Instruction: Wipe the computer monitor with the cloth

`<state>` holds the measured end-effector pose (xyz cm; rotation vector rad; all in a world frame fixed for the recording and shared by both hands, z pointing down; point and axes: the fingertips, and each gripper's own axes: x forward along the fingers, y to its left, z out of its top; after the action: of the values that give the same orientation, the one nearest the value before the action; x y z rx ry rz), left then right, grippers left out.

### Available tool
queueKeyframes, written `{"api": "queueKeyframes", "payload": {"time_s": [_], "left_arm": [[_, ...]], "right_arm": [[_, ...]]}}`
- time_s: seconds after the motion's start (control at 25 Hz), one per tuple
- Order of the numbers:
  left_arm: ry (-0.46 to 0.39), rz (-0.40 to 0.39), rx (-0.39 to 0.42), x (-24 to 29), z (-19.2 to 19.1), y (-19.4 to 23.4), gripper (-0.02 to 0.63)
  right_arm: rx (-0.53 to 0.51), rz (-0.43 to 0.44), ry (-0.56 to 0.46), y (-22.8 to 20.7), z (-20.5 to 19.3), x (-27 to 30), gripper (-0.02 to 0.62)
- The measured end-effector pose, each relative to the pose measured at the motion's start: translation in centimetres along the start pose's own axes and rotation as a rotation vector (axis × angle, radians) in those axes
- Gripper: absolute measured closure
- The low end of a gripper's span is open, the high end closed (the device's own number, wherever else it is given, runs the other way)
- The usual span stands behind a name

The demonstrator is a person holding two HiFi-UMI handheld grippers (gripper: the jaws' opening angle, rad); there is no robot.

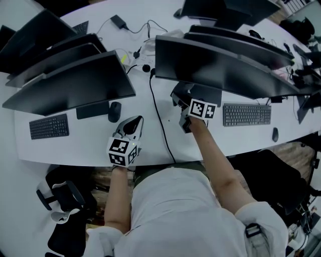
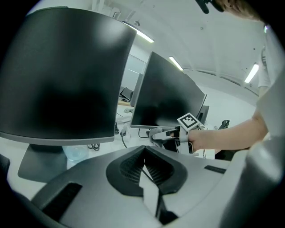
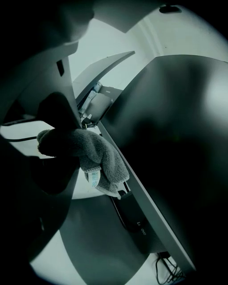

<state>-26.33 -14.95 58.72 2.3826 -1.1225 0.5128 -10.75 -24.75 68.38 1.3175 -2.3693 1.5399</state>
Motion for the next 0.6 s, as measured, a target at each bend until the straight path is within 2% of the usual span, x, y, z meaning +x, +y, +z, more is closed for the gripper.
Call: {"api": "queueKeyframes", "payload": {"time_s": [0.6], "left_arm": [[-0.015,0.0,-0.023,-1.4,-0.4,2.2,0.603]], "right_arm": [[-0.006,0.08,0.062,5.4,-1.6,5.0,0.436]]}}
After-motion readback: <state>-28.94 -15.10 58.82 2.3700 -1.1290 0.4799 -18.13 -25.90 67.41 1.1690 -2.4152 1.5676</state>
